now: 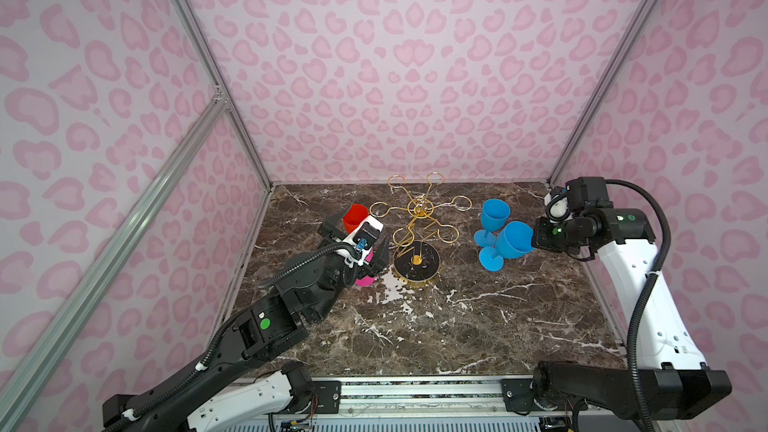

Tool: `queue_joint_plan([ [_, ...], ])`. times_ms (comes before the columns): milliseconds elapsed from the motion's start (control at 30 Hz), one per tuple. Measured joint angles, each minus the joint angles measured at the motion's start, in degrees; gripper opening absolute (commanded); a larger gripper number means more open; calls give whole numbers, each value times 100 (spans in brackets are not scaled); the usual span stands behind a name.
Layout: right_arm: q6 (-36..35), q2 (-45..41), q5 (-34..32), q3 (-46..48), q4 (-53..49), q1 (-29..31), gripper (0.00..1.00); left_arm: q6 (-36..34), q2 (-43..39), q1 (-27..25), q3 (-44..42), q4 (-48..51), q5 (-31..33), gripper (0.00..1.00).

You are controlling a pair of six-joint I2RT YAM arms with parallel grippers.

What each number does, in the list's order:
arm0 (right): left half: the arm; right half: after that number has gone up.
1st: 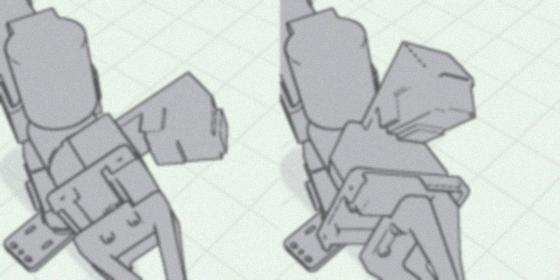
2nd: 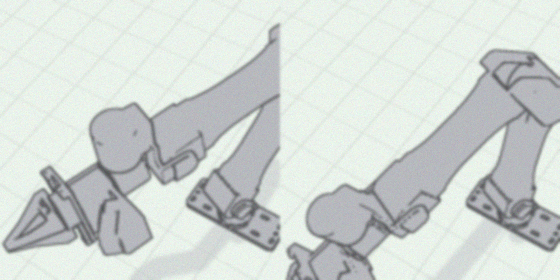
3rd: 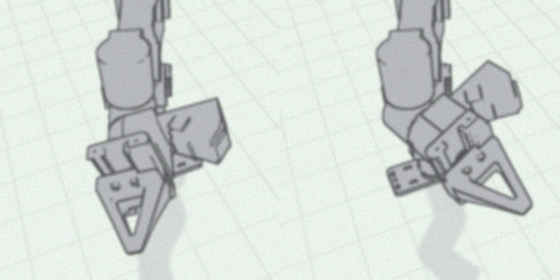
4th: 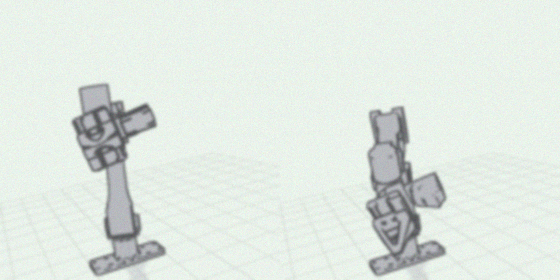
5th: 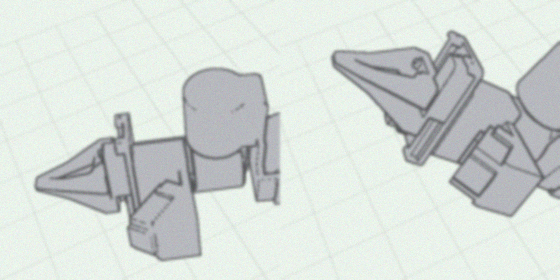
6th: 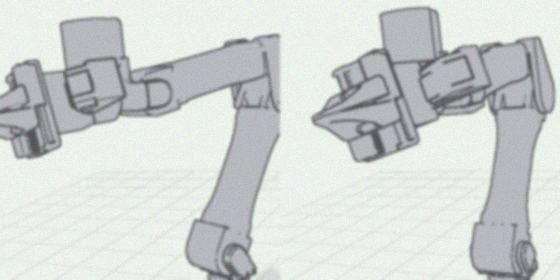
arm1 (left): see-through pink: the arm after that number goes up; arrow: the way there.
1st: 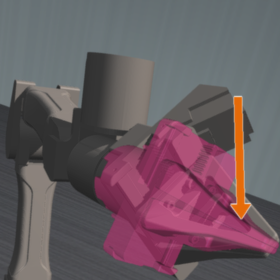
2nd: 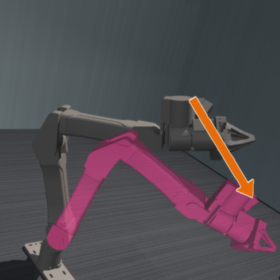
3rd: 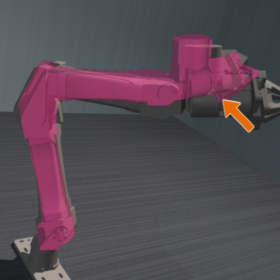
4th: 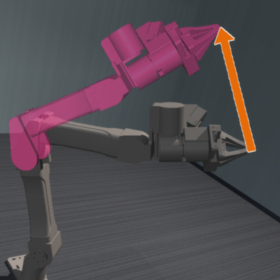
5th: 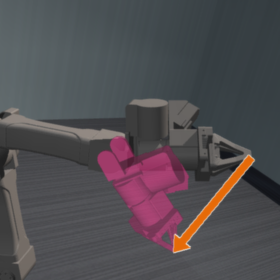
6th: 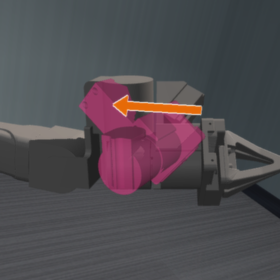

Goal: Take the wine glass off the wine glass rack

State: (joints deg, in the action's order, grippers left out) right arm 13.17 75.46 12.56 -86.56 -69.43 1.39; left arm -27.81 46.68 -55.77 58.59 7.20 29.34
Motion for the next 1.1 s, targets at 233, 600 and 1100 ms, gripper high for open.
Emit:
queue_joint_plan([
  [233,-127,544,-247,20,66,50,0,125,-22,0,-55,15,-46,98],
  [600,-326,1469,-374,52,275,55,0,291,-44,0,-92,153,-44,98],
  [1100,-260,1565,-658,372,835,79,0,372,-48,0,-90,341,-37,98],
])
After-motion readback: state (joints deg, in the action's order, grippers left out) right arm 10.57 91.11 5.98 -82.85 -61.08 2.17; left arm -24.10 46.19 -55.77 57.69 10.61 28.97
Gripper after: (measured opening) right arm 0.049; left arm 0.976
